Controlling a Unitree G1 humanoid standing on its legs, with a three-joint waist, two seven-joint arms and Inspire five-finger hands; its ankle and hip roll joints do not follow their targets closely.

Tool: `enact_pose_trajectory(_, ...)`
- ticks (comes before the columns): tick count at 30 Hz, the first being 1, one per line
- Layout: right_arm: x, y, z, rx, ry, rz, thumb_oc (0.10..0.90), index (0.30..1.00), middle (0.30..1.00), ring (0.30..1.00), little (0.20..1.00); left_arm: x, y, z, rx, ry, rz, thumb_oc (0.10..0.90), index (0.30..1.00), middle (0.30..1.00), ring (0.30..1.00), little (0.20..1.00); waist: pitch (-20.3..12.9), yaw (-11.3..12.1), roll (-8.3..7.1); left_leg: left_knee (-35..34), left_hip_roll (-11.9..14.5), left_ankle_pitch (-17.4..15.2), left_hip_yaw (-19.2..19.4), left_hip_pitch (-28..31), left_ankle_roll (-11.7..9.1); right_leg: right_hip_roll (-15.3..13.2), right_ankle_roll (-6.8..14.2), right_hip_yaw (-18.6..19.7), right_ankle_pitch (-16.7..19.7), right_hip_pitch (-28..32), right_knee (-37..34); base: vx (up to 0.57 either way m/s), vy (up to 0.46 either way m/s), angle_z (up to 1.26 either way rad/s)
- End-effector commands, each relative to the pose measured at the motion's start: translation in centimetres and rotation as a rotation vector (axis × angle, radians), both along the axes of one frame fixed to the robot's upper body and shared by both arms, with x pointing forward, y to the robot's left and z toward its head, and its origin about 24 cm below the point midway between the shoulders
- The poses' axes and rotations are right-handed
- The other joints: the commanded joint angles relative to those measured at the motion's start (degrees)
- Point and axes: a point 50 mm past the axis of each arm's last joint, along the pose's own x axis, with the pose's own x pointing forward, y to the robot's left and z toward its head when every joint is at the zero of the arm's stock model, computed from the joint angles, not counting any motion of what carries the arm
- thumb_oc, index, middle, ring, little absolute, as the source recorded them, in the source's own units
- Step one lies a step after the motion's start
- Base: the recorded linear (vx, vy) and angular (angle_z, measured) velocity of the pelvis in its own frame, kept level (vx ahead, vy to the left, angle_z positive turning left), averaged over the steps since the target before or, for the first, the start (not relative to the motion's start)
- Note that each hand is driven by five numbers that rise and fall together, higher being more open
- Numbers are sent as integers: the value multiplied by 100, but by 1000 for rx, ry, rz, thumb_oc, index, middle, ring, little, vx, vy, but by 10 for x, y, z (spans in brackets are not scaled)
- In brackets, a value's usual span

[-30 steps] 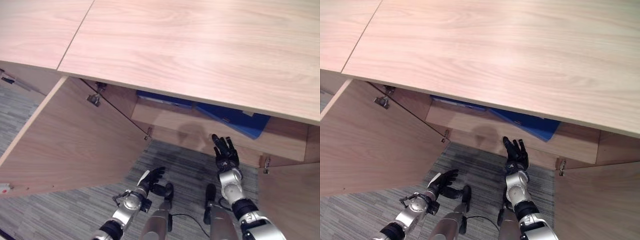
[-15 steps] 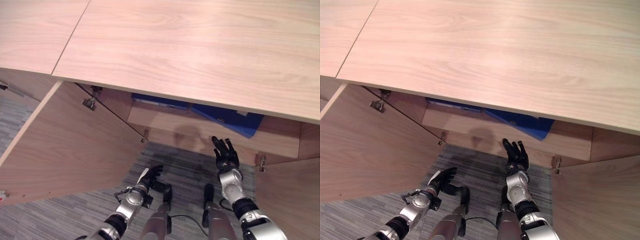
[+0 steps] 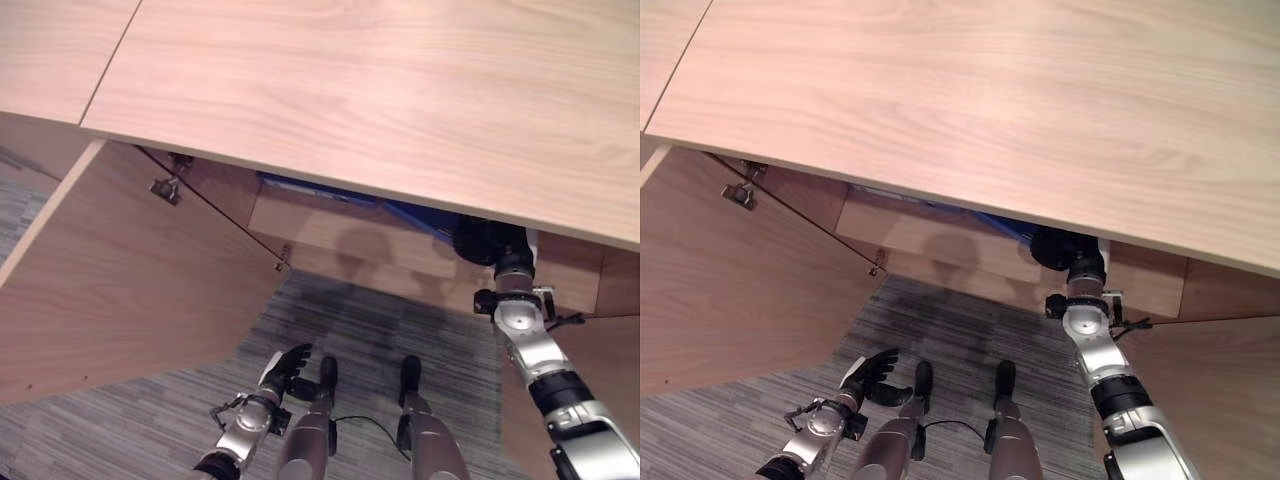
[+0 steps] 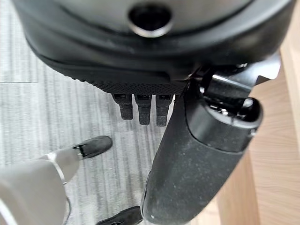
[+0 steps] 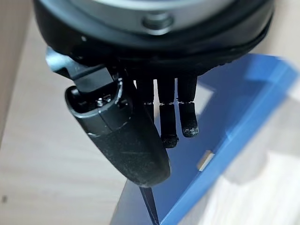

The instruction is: Put the empty folder in the office cabinet

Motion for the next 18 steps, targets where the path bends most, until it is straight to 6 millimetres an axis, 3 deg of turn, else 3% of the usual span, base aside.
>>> enact_pose_trajectory(1, 11, 7, 44, -141, -153, 35, 400, 300, 300, 300, 300, 10, -2, 11, 32, -76, -99, 800, 900, 900, 900, 900, -192, 200, -84, -39, 205, -433, 110, 246, -349, -436, 632, 274, -1105, 43, 1143, 0, 0, 0)
enact_pose_trajectory(11, 34, 4, 50, -254, -59, 20, 400, 300, 300, 300, 300, 5, 0, 8, 37, -65, -124, 800, 900, 900, 900, 900, -96, 394, -50, -31, 225, -368, 31, 135, -378, -415, 613, 256, -1124, -22, 1183, 0, -7, 0)
enact_pose_trajectory(18, 49, -1, 37, -282, 93, -26, 400, 300, 300, 300, 300, 10, 2, 10, 52, -72, -131, 800, 900, 900, 900, 900, 13, 546, 29, -23, 236, -301, -49, -17, -413, -401, 602, 179, -1144, -124, 1240, 1, -21, 4)
